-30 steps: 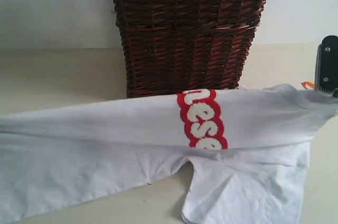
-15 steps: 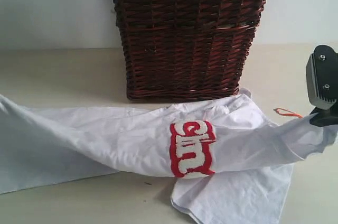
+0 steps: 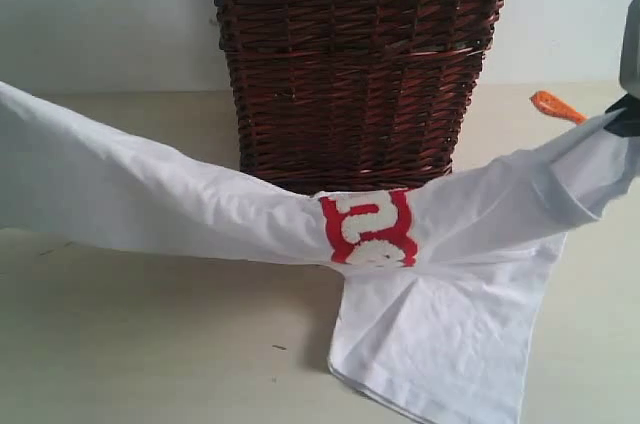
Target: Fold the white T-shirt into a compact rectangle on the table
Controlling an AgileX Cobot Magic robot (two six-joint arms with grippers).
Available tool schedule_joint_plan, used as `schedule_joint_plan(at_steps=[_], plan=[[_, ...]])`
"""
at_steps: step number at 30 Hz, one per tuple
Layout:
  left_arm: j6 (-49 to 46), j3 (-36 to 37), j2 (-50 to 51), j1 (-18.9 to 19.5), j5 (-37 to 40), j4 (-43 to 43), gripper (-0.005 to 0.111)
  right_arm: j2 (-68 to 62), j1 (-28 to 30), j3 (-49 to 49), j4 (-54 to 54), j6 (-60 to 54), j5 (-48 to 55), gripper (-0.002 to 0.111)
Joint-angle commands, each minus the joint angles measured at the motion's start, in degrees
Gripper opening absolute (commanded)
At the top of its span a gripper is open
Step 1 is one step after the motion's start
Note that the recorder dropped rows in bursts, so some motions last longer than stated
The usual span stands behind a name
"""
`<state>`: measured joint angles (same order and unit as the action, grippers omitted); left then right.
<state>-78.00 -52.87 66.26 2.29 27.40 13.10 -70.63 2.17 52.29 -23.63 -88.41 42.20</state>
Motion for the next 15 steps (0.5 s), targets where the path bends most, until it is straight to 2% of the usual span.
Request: schedule_joint_plan(at_steps=[1,4,6,9,15], plan=[[0.2,-0.4,-4.4,0.0,-1.2,1.1,0.0,2.9,0.4,2.1,-0.3,3.6,-2.8,0.0],[2.1,-0.4,-7.9,0.0,-2.8,1.1,0.0,4.1,0.4,2.6,1.9,6.3,-4.6,0.0],[4.7,-0.4,-10.9,0.0,-3.8,1.1,0.0,5.5,0.4,2.6,7.2,10.4,-6.0,0.0],[5.0,-0.4,-16.3,0.0,-1.5,1.1,0.0,9.3,0.4,2.6,13.4,15.7,-8.8,0.0],[8.6,-0.4,-22.5,0.0,6.1,1.2,0.0,16.3,0.4,2.6,11.6,16.8,-5.0,0.0]])
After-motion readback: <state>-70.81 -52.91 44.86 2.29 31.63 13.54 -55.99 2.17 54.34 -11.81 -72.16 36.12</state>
